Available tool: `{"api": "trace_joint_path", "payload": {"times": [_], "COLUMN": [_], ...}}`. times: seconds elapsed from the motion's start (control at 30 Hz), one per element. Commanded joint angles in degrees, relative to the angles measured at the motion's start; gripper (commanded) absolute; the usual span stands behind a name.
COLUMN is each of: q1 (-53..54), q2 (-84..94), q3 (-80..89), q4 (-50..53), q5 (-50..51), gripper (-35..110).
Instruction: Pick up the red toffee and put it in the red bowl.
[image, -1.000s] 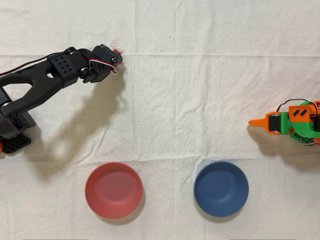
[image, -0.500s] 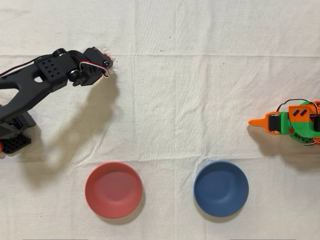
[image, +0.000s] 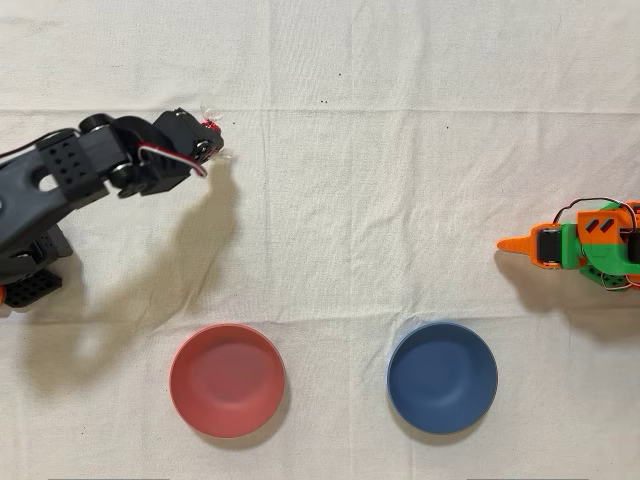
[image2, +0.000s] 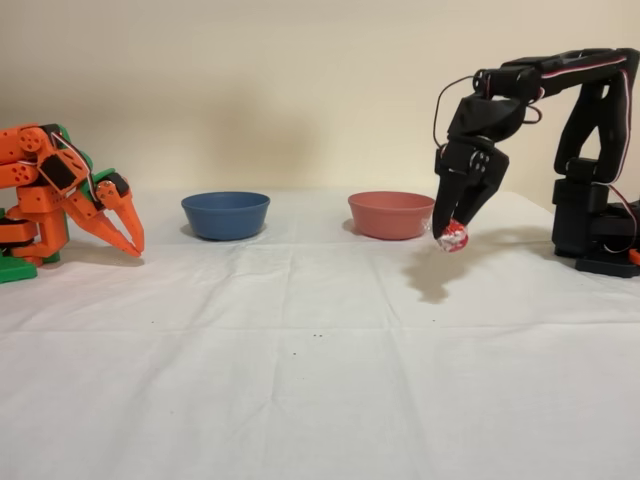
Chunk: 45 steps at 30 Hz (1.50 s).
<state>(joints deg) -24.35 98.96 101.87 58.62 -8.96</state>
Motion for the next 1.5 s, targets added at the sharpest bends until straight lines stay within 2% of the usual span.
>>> {"api": "trace_joint_path", "payload": {"times": [0.0, 0.6, 1.07, 1.47], "q1": [0.44, 16.35, 33.75, 46.23], "q2": [7.73, 13.62, 11.69, 13.27], "q3": [-4.04, -16.44, -20.57, -16.44], "q4": [2.99, 13.36, 11.6, 7.56], "q5": [-1.14, -7.82, -15.03, -18.37], "gripper": [2, 2, 3, 2]}}
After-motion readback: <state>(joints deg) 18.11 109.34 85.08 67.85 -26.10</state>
